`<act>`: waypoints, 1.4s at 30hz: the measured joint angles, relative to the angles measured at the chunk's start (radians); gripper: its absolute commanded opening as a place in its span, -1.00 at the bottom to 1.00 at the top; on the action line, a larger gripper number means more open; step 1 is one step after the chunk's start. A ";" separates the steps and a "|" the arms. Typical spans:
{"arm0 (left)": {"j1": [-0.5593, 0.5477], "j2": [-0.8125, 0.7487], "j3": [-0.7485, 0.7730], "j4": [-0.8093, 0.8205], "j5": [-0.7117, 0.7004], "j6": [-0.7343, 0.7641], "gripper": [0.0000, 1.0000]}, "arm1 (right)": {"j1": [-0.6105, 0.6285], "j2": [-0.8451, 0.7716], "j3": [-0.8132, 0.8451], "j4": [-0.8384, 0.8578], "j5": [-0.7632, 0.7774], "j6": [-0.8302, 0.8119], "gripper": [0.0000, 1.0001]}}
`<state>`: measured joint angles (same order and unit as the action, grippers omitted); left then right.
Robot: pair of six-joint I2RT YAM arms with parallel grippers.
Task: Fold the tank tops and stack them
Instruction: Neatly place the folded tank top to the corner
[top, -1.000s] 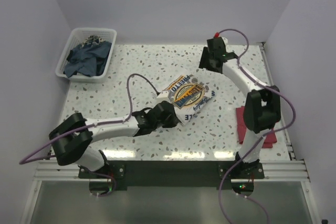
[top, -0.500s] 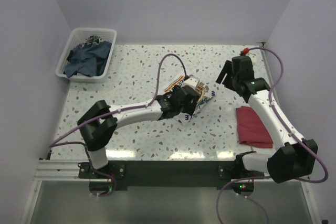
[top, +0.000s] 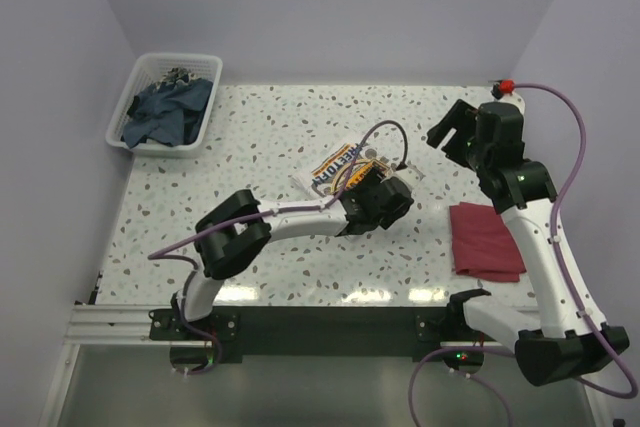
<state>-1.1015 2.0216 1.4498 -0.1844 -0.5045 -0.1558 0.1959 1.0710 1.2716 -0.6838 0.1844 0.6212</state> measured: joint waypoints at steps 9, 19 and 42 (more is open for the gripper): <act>-0.018 0.175 0.127 -0.038 -0.082 0.040 0.56 | 0.000 -0.009 0.003 -0.034 -0.024 0.000 0.51; -0.023 0.248 0.183 -0.034 -0.230 0.063 -0.06 | 0.000 -0.040 0.003 -0.039 -0.047 0.000 0.51; -0.020 0.283 0.562 -0.254 0.194 -0.155 -1.00 | 0.000 -0.111 0.088 -0.064 -0.118 0.000 0.51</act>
<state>-1.1213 2.3047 2.0117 -0.4389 -0.3103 -0.3107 0.1959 0.9600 1.3598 -0.7479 0.0662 0.6216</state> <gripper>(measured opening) 0.103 0.757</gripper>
